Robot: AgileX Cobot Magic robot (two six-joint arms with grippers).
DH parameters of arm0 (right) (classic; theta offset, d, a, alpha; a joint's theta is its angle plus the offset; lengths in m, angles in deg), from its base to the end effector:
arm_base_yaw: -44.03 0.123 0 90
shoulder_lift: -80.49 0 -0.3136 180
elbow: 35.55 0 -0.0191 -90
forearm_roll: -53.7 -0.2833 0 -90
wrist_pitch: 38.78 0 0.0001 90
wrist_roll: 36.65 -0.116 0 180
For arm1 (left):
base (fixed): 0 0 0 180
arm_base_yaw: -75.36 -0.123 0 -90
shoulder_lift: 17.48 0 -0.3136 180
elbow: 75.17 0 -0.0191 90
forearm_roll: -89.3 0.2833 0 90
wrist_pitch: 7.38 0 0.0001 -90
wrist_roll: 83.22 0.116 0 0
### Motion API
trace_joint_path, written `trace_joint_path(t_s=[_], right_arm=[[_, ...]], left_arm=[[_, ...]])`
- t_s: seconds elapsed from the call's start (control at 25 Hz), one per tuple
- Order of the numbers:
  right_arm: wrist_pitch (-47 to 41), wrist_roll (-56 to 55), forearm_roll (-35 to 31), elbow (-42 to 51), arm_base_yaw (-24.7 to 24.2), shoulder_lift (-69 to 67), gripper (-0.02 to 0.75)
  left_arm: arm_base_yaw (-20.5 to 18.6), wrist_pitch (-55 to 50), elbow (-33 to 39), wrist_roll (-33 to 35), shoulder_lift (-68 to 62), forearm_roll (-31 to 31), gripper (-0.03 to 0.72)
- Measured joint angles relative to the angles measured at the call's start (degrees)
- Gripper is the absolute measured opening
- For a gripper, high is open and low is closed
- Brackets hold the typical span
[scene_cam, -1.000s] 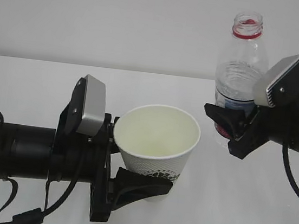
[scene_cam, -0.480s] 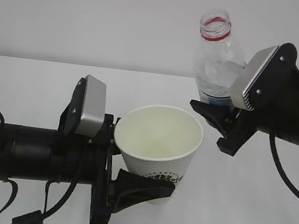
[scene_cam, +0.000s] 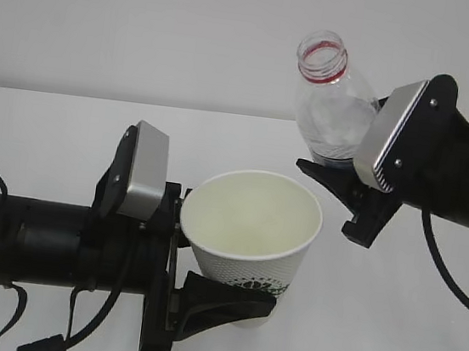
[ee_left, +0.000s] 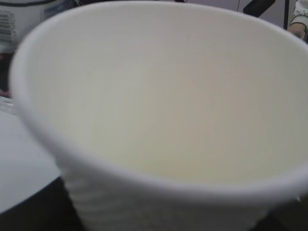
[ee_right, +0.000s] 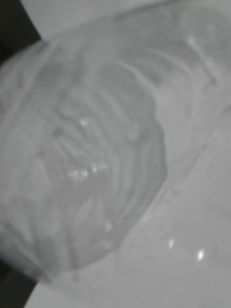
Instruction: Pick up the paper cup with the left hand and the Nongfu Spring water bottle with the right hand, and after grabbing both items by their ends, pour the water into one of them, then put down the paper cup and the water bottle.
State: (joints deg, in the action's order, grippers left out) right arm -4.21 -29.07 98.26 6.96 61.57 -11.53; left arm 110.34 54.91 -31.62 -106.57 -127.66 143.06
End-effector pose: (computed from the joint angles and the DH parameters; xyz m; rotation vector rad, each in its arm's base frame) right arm 0.2983 0.1426 0.2177 -1.2133 1.4156 0.0366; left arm 0.2221 -0.2565 0.1502 1.2038 1.4464 -1.0402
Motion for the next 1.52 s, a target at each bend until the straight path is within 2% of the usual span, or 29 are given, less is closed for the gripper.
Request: trace_joint_path(t_s=[0.4, 1.12, 1.52], right_arm=[[1.6, 5.5, 0.2, -0.6, 2.0, 0.0, 0.513], [1.7, 14.1, 0.3, -0.7, 2.1, -0.3, 0.513], [3.0, 21.4, -3.6, -0.7, 2.1, -0.4, 0.514]], left_arm=[[0.0, 0.7, 0.0, -0.1, 0.0, 0.5, 0.537], [0.0, -0.2, 0.0, -0.8, 0.0, 1.4, 0.534], [0.0, -0.7, -0.3, 0.1, 0.0, 1.2, 0.533]])
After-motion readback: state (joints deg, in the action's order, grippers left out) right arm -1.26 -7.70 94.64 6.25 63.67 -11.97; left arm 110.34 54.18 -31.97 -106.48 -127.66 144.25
